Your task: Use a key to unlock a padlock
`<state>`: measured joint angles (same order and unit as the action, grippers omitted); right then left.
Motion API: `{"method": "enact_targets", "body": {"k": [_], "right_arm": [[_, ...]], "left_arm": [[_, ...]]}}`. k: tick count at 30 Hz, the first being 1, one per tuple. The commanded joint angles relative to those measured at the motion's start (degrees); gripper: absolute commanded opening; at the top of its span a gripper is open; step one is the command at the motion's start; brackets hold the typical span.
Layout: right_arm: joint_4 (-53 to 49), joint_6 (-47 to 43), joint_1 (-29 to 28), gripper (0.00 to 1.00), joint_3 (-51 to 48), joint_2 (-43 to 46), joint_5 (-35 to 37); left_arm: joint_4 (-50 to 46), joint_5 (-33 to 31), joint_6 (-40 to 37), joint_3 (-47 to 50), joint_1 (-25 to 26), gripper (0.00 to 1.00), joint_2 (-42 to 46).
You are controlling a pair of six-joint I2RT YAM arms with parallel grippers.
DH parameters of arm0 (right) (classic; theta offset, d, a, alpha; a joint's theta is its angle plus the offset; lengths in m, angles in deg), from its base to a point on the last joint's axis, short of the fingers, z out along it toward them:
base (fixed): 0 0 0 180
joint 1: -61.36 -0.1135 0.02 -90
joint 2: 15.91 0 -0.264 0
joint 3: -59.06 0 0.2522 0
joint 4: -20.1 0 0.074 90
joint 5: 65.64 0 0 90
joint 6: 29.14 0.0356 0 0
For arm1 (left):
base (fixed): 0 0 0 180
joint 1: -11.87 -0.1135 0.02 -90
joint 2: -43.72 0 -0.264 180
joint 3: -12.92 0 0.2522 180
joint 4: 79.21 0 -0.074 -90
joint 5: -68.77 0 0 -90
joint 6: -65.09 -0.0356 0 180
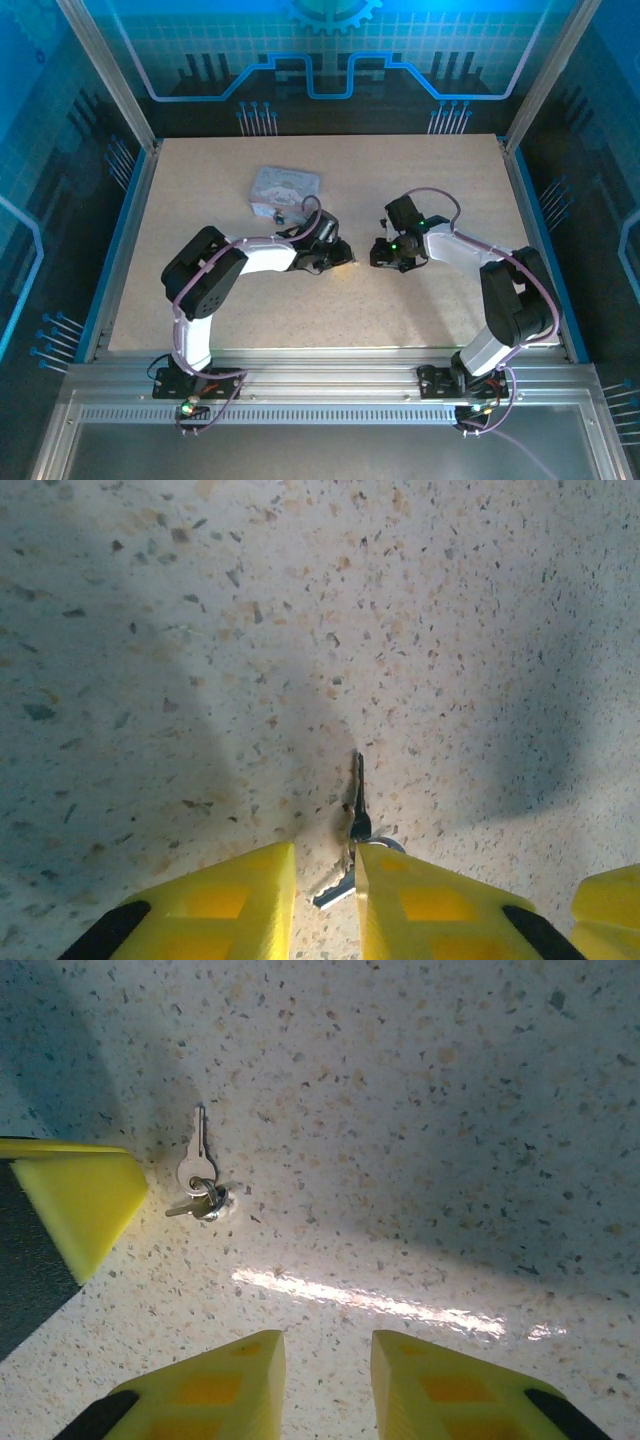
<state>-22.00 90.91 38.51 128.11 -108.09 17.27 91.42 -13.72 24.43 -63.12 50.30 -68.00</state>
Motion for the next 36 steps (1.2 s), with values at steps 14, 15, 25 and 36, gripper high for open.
{"method": "enact_targets", "body": {"k": [14,15,25,36], "right_arm": [[0.39,-0.05,0.35,0.29,-0.81,1.31,-0.99],[0.47,-0.05,0.38,0.29,-0.81,1.30,-0.97],[0.04,-0.16,0.40,0.29,-0.97,2.07,-0.77],[-0.31,-0.43,0.36,0.29,-1.15,2.61,-0.39]], "left_arm": [[0.45,1.02,2.12,-3.14,1.34,0.23,-2.76],[0.54,1.08,2.26,-3.20,1.46,0.23,-2.80],[0.31,0.93,2.69,-3.48,1.87,0.24,-3.41],[-0.08,1.00,2.60,-4.87,1.90,0.23,-4.73]]}}
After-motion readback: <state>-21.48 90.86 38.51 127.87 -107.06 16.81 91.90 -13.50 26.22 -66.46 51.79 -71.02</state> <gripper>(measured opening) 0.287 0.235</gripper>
